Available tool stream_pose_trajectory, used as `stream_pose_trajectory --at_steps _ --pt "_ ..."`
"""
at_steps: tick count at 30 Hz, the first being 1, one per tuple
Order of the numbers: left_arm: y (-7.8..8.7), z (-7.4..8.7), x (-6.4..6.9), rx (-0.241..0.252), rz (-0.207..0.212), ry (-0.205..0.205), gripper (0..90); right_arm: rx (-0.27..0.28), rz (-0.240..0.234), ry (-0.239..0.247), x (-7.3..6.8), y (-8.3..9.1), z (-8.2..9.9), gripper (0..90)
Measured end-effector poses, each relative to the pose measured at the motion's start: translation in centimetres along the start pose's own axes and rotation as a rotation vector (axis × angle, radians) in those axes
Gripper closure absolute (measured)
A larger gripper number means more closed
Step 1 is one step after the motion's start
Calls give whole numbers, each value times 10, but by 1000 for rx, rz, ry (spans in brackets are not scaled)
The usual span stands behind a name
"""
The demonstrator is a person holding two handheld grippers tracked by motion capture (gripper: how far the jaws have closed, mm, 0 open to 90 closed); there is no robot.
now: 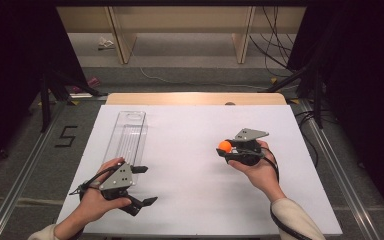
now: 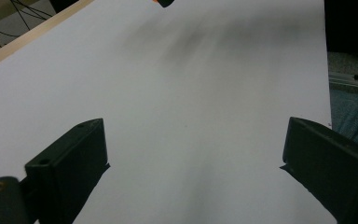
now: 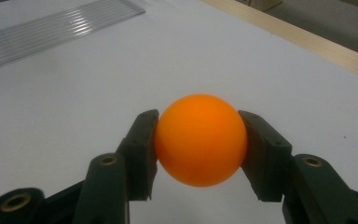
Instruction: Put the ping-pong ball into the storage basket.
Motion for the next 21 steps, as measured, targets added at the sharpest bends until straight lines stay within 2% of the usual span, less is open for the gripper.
stream_pose_trajectory --at_steps 21 --pt "0 -1 0 2 0 -2 61 46 -43 21 -21 -15 -22 514"
Point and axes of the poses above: each handheld gripper's, and its own axes: y roughly backward along the jaws, z roughly out of its underside, x roughly to its right, the point moved 7 cm from there along -y, roughly forward along the jaws, and after that the axes turned 3 degrees about x, right-handed, at the moved point
